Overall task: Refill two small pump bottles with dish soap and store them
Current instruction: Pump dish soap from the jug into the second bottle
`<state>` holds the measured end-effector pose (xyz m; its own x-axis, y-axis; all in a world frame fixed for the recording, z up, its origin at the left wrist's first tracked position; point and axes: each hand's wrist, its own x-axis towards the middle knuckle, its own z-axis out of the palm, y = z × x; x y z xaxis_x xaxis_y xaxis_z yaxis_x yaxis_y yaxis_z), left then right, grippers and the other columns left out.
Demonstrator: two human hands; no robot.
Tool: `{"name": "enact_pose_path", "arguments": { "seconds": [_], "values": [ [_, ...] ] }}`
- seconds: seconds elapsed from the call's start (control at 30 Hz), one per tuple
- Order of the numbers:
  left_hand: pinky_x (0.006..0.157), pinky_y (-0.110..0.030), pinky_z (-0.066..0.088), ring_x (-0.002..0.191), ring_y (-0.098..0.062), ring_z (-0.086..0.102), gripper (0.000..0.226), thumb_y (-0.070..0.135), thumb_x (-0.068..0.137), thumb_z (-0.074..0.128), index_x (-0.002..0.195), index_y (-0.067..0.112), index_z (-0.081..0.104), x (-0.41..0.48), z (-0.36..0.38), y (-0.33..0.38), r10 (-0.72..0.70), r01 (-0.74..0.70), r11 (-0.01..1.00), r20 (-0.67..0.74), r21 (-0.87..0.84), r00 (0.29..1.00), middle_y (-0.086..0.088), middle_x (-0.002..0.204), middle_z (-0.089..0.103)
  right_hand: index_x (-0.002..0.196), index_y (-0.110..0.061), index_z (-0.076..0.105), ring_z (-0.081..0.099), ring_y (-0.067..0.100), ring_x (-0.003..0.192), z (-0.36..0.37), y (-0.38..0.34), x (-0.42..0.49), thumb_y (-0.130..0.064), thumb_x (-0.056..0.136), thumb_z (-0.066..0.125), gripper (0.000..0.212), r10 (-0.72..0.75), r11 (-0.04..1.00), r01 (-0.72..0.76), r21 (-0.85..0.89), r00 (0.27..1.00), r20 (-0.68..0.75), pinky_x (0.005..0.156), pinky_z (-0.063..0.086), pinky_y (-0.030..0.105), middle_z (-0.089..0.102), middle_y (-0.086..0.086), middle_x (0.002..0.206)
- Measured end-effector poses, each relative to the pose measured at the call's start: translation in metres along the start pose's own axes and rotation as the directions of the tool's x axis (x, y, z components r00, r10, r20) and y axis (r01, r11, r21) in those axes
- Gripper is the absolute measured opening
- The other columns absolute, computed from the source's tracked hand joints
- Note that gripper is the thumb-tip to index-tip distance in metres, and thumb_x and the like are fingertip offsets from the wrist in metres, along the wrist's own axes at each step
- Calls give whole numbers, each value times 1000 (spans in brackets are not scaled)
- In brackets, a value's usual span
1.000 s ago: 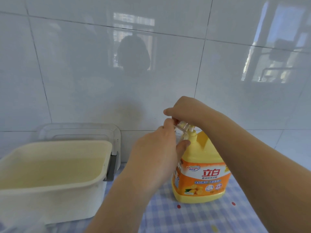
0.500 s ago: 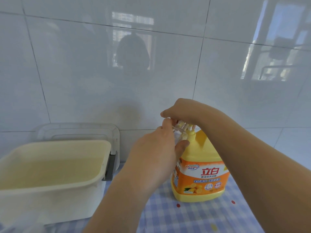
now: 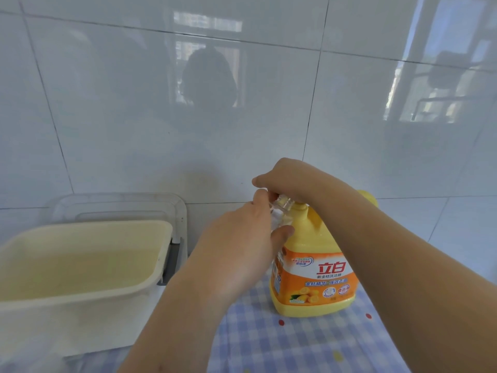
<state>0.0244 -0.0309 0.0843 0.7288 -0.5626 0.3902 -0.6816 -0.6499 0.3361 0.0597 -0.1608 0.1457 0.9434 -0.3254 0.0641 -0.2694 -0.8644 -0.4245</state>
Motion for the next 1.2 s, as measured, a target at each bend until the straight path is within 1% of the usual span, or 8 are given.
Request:
{"name": "enact_pose_path", "arguments": {
  "seconds": [0.27, 0.43, 0.6, 0.7, 0.87, 1.0, 1.13, 1.2],
  "values": [
    [59, -25, 33, 77, -12, 51, 40, 56, 96, 38, 123, 27, 33, 0, -1, -1, 19, -18, 999, -16, 48, 1000, 9, 106, 57, 57, -15, 49, 40, 14, 49, -1, -1, -1, -30, 87, 55, 35, 6, 1000, -7, -26, 1000, -18, 50, 31, 24, 45, -4, 52],
    [64, -26, 37, 95, -15, 60, 41, 56, 96, 37, 125, 28, 31, 2, -1, -2, 26, -24, 997, -35, 76, 999, 9, 113, 59, 57, -14, 47, 38, 14, 48, 0, -2, 1, -28, 85, 54, 32, 19, 998, -20, -58, 1000, -20, 49, 30, 24, 43, -4, 51],
    [61, -28, 47, 72, -15, 59, 38, 57, 95, 37, 122, 30, 34, 1, -2, -1, 25, -25, 1000, -106, 6, 994, 10, 110, 59, 61, -12, 61, 59, 20, 49, -13, -8, 0, -29, 83, 54, 29, 16, 997, -20, -79, 998, -58, 53, 42, 23, 60, -2, 52],
    [60, -29, 50, 62, -14, 53, 39, 58, 95, 36, 122, 31, 34, 2, -2, 0, 16, -16, 1000, -127, -2, 992, 10, 109, 59, 68, -12, 63, 61, 21, 49, -14, -9, 1, -29, 83, 52, 26, 19, 995, -23, -97, 999, -51, 54, 46, 23, 66, 2, 63],
    [60, -27, 46, 65, -14, 53, 41, 57, 95, 37, 126, 29, 33, 2, 0, 0, 13, -12, 1000, -128, 8, 992, 9, 111, 60, 81, -9, 63, 66, 24, 63, -15, -10, -2, -30, 89, 53, 24, 16, 998, -14, -68, 1000, 23, 52, 48, 25, 67, 1, 77],
    [57, -26, 38, 54, -11, 45, 43, 57, 95, 37, 127, 29, 32, 2, 1, 0, 4, -3, 1000, -119, 14, 993, 10, 112, 60, 89, -8, 64, 61, 21, 62, -16, -12, -4, -30, 92, 53, 25, 15, 998, -12, -58, 998, 54, 47, 43, 25, 63, 1, 76],
    [59, -28, 43, 55, -12, 46, 43, 57, 95, 37, 127, 28, 32, 2, 2, 0, 1, 1, 1000, -97, 15, 995, 9, 113, 59, 102, -5, 66, 66, 27, 77, -14, -11, -4, -30, 93, 51, 30, 24, 999, -21, -41, 997, 75, 52, 46, 26, 70, 5, 96],
    [60, -29, 45, 56, -12, 47, 41, 56, 95, 38, 125, 29, 33, 2, 1, 0, -3, 4, 1000, -93, 9, 996, 9, 113, 59, 97, -6, 66, 64, 25, 71, -14, -10, -3, -30, 93, 51, 29, 18, 999, -14, -47, 998, 68, 50, 43, 25, 69, 4, 86]
  ]
}}
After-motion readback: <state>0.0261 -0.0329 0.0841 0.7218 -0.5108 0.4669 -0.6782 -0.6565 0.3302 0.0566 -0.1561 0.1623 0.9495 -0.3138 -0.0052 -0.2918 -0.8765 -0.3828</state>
